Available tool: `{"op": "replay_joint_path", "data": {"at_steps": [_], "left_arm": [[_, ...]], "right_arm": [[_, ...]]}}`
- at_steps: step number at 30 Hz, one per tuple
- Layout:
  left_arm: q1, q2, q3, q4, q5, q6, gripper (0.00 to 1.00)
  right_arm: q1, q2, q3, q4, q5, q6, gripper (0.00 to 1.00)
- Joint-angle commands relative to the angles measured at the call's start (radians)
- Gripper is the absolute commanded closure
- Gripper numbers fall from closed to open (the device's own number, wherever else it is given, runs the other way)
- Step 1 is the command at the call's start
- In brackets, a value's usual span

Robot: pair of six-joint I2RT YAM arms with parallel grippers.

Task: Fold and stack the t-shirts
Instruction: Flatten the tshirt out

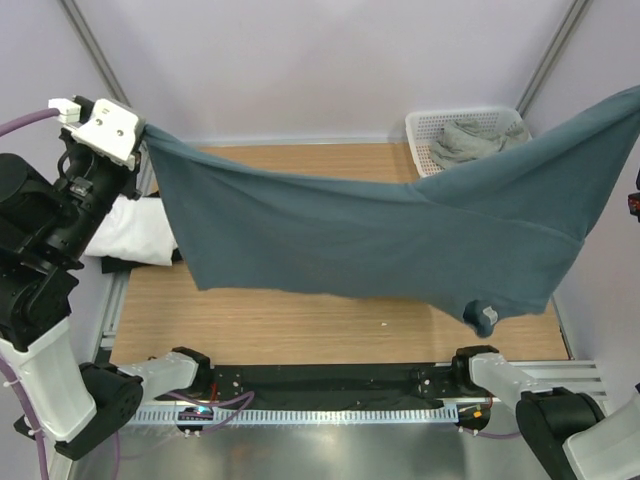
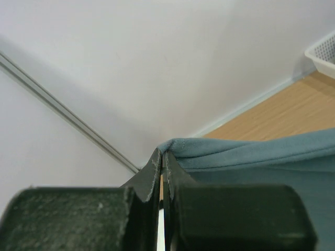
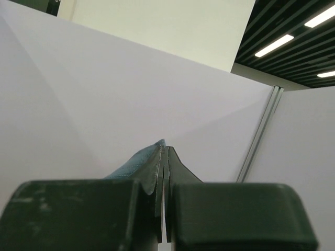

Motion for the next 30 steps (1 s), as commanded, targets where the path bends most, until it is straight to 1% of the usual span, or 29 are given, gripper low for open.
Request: {"op": "replay_joint_path", "data": {"at_steps": [1,4,6,7,8,9,10,11,13,15,16,18,19,20,21,22,23,24,25,26,27,28,29,30], "left_arm": [[0.004,0.032,0.026,0.095,-0.014,0.045,1.00],[0.004,0.044,-0.016,0.147,-0.035,0.075,1.00],[0.003,0.043,-0.087,0.166,-0.053,0.081,1.00],[0.004,0.040,-0.180,0.167,-0.066,0.075,1.00],[0.004,0.035,-0.235,0.175,-0.076,0.067,1.00],[0.004,0.023,-0.291,0.182,-0.080,0.037,1.00],[0.004,0.018,-0.414,0.192,-0.078,0.021,1.00],[0.003,0.014,-0.467,0.221,-0.070,0.001,1.00],[0.004,0.027,-0.608,0.247,-0.061,-0.039,1.00],[0.017,0.058,-0.676,0.288,-0.044,-0.050,1.00],[0.027,0.095,-0.734,0.307,-0.028,-0.050,1.00],[0.053,0.145,-0.773,0.398,0.009,-0.043,1.00],[0.085,0.211,-0.785,0.434,0.023,-0.040,1.00],[0.105,0.251,-0.784,0.492,0.035,-0.040,1.00],[0.144,0.296,-0.768,0.515,0.054,-0.045,1.00],[0.159,0.404,-0.745,0.541,0.058,-0.053,1.00],[0.176,0.457,-0.672,0.545,0.063,-0.059,1.00],[0.202,0.519,-0.631,0.546,0.065,-0.063,1.00],[0.211,0.610,-0.588,0.535,0.065,-0.071,1.00],[0.219,0.658,-0.495,0.531,0.065,-0.077,1.00],[0.230,0.693,-0.451,0.525,0.065,-0.083,1.00],[0.231,0.722,-0.404,0.522,0.065,-0.085,1.00],[0.230,0.771,-0.362,0.518,0.065,-0.085,1.00],[0.230,0.788,-0.280,0.517,0.065,-0.089,1.00]], "right_arm": [[-0.009,0.087,0.029,0.091,-0.007,0.039,0.99],[-0.009,0.128,0.006,0.142,-0.009,0.041,0.99],[-0.009,0.138,-0.083,0.174,-0.013,0.036,0.99],[-0.009,0.138,-0.129,0.197,-0.015,0.035,0.99],[-0.009,0.138,-0.223,0.252,-0.015,0.036,0.99],[-0.009,0.150,-0.267,0.276,-0.021,0.035,0.99],[-0.007,0.161,-0.304,0.315,-0.027,0.030,0.99],[-0.009,0.174,-0.365,0.326,-0.033,0.021,0.99],[-0.009,0.248,-0.411,0.353,-0.062,0.012,0.99],[-0.009,0.341,-0.468,0.367,-0.093,0.004,0.99],[-0.007,0.381,-0.486,0.405,-0.099,0.001,0.99],[-0.009,0.456,-0.511,0.448,-0.105,0.007,0.99],[-0.009,0.555,-0.482,0.470,-0.110,0.007,0.99],[-0.007,0.606,-0.455,0.472,-0.110,0.016,0.99],[-0.006,0.672,-0.419,0.470,-0.116,0.013,0.99],[-0.006,0.782,-0.340,0.459,-0.109,0.009,0.99],[-0.007,0.849,-0.292,0.455,-0.101,0.015,0.99],[-0.009,0.906,-0.242,0.452,-0.093,0.015,0.99],[-0.006,1.019,-0.133,0.441,-0.079,0.015,0.99],[-0.006,1.067,-0.070,0.436,-0.072,0.015,0.99],[-0.006,1.113,0.055,0.420,-0.067,0.013,0.99],[-0.004,1.192,0.110,0.416,-0.056,0.012,0.99],[-0.003,1.217,0.154,0.415,-0.050,0.001,0.99],[0.002,1.234,0.185,0.425,-0.044,-0.008,0.99]]}}
